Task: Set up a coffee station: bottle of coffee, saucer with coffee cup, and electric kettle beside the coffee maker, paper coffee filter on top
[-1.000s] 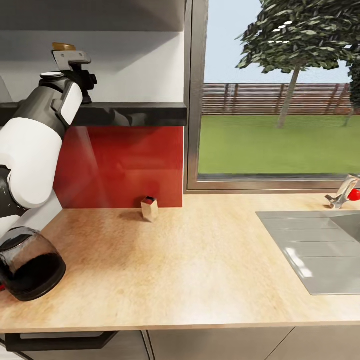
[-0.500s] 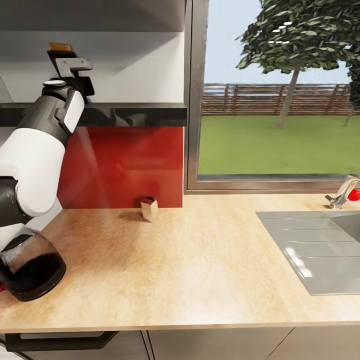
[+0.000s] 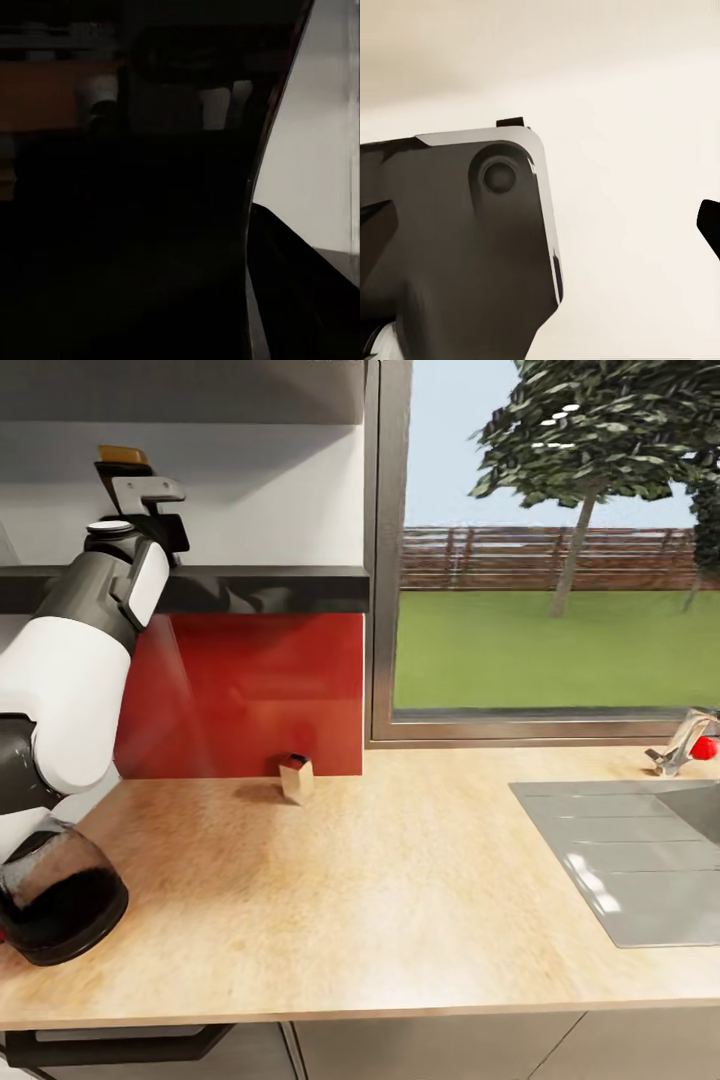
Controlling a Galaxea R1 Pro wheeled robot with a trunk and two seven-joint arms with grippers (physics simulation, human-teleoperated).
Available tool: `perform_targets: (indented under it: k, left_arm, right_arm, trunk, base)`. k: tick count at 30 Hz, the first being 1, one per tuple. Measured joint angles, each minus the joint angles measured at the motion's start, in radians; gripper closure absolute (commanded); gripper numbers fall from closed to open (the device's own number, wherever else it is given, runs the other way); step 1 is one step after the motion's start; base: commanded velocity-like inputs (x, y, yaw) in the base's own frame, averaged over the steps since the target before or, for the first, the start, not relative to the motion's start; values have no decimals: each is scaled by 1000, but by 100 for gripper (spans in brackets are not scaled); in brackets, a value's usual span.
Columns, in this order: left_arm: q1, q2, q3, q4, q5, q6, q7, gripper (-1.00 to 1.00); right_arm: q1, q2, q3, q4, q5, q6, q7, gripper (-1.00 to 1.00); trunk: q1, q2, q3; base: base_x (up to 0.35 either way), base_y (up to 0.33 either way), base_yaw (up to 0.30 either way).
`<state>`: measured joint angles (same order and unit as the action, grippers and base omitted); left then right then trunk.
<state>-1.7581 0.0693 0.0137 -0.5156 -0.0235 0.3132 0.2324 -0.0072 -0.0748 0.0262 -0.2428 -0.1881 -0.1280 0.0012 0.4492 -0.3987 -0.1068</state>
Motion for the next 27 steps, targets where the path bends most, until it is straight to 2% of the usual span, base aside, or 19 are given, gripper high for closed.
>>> perform_targets:
  k: [6, 17, 27]
  left_arm:
    - [1, -3, -2, -8, 16, -1, 1, 100]
    - [0, -3, -2, -22, 7, 5, 2, 100]
    - [0, -5, -2, -27, 5, 6, 2, 100]
  right_arm:
    - [0, 0, -1, 0, 0, 1, 0, -100]
    - [0, 1, -1, -1, 0, 1, 0, -100]
    - [0, 1, -1, 0, 0, 1, 0, -100]
  trunk:
    - [0, 1, -1]
    - [0, 0, 0]
    - [0, 0, 0]
  base:
    - [-10, 0, -257]
    - [-2, -3, -265]
    - [0, -225, -265]
